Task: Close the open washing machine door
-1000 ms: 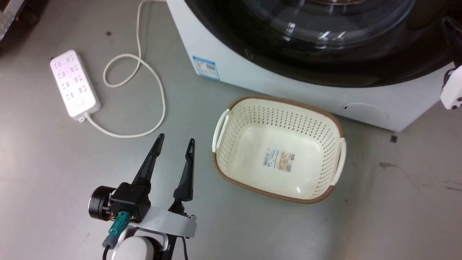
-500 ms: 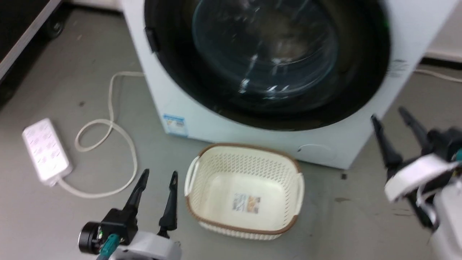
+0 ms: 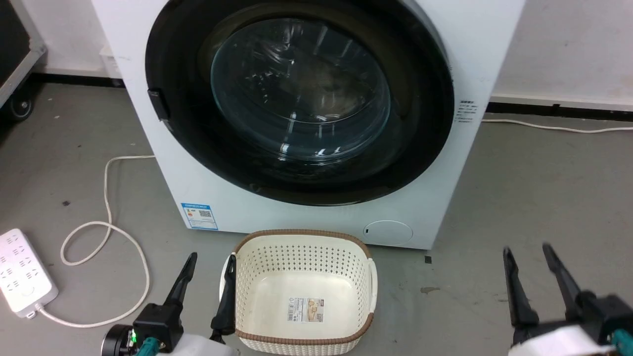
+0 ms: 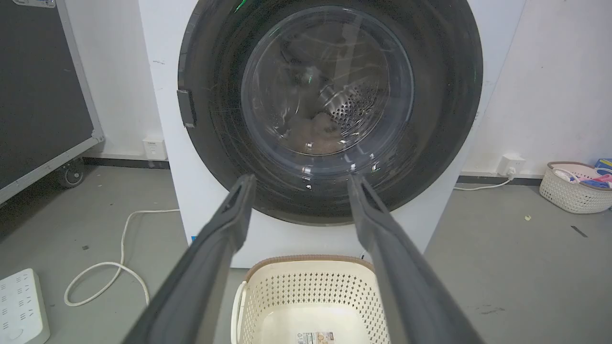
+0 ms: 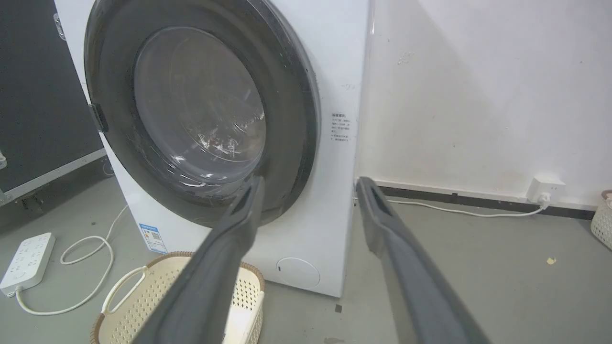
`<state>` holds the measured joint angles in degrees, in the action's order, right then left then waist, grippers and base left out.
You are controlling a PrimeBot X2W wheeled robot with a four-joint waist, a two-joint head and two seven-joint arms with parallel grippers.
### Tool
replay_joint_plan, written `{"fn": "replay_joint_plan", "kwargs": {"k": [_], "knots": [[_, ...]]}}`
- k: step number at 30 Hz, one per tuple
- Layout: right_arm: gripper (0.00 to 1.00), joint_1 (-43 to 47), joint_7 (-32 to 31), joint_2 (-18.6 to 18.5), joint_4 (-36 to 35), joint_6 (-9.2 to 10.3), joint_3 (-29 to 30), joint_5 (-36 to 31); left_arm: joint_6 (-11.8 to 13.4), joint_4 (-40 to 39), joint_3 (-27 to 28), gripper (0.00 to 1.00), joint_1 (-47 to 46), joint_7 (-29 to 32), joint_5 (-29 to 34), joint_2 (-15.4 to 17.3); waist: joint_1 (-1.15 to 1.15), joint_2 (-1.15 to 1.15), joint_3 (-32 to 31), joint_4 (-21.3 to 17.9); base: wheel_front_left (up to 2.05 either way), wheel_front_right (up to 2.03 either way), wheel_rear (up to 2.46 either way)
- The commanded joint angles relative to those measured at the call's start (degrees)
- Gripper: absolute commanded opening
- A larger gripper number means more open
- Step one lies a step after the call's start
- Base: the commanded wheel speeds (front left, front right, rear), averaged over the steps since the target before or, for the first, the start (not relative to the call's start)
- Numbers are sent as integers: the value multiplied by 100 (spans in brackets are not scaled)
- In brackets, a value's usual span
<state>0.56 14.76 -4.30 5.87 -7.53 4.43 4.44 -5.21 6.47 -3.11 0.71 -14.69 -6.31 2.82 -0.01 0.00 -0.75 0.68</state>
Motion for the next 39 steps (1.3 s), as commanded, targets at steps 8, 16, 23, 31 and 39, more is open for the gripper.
{"fn": "replay_joint_plan", "kwargs": {"k": [8, 16, 23, 31, 39], "knots": [[0, 309, -4, 98, -43, 0, -26, 6, -4, 213, -64, 0, 47, 6, -96, 0, 1, 0, 6, -24, 0, 0, 0], [0, 288, -62, 98, -61, -1, -43, -11, 19, 182, -47, 0, 42, 67, -65, 0, 1, 0, 8, -27, 0, 0, 0], [0, 268, -144, 101, -91, -1, -66, -36, 48, 134, -26, 0, 36, 148, -25, 1, 1, 0, 12, -30, 0, 0, 0], [0, 239, -262, 105, -135, 0, -99, -72, 90, 65, 4, 0, 26, 265, 33, 1, 1, 0, 18, -33, 0, 0, 0], [0, 216, -355, 107, -170, 0, -126, -101, 123, 10, 27, 0, 19, 358, 79, 1, 1, 0, 22, -36, 0, 0, 0]]}}
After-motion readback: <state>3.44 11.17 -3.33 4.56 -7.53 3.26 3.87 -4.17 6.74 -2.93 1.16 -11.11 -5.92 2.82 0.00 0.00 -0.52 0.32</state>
